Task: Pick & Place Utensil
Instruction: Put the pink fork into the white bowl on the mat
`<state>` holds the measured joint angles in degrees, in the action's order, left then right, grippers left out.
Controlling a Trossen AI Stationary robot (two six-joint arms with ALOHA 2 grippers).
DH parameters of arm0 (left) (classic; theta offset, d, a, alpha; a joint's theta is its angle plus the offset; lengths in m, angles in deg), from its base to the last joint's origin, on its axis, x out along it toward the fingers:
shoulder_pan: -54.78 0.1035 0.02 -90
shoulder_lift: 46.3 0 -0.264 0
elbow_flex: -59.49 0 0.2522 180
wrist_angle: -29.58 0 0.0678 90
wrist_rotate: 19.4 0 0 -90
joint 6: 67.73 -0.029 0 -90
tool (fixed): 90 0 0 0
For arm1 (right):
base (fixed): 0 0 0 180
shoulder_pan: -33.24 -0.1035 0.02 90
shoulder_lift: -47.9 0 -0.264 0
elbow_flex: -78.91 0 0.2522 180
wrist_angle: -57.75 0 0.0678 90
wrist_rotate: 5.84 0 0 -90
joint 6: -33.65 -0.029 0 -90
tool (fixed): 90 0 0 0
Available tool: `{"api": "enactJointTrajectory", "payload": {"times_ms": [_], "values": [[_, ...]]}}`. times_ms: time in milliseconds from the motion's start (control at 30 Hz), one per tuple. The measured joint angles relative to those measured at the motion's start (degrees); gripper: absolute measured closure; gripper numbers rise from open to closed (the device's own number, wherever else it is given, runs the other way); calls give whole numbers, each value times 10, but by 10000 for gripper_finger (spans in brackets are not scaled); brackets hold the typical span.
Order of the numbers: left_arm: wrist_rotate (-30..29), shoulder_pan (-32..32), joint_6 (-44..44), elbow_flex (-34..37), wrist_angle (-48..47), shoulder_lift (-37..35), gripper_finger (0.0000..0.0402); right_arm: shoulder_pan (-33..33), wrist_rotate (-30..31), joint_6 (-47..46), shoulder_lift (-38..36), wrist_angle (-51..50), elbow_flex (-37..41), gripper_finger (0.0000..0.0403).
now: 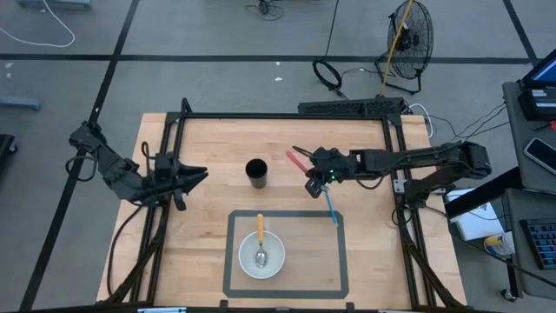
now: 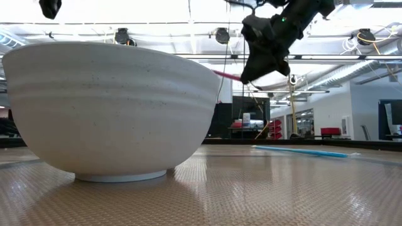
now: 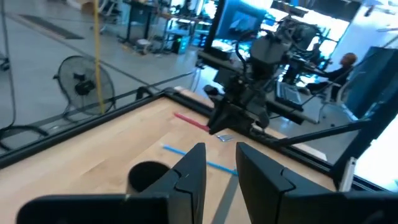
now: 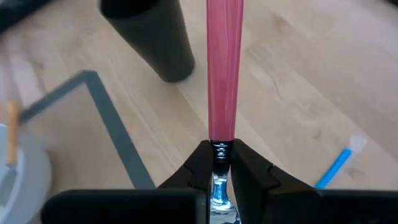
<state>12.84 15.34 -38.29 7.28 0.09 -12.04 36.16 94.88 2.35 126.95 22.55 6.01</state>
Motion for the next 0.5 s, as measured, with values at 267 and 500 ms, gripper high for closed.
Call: {"api": "enactJointTrajectory", "payload": {"times_ms": [267, 500], "values": [[70, 46, -42, 0, 94, 49, 311, -4, -5, 36, -16, 37, 0, 374], [165, 123, -43, 0, 171, 124, 311, -8, -21, 60, -30, 78, 0, 372]]}}
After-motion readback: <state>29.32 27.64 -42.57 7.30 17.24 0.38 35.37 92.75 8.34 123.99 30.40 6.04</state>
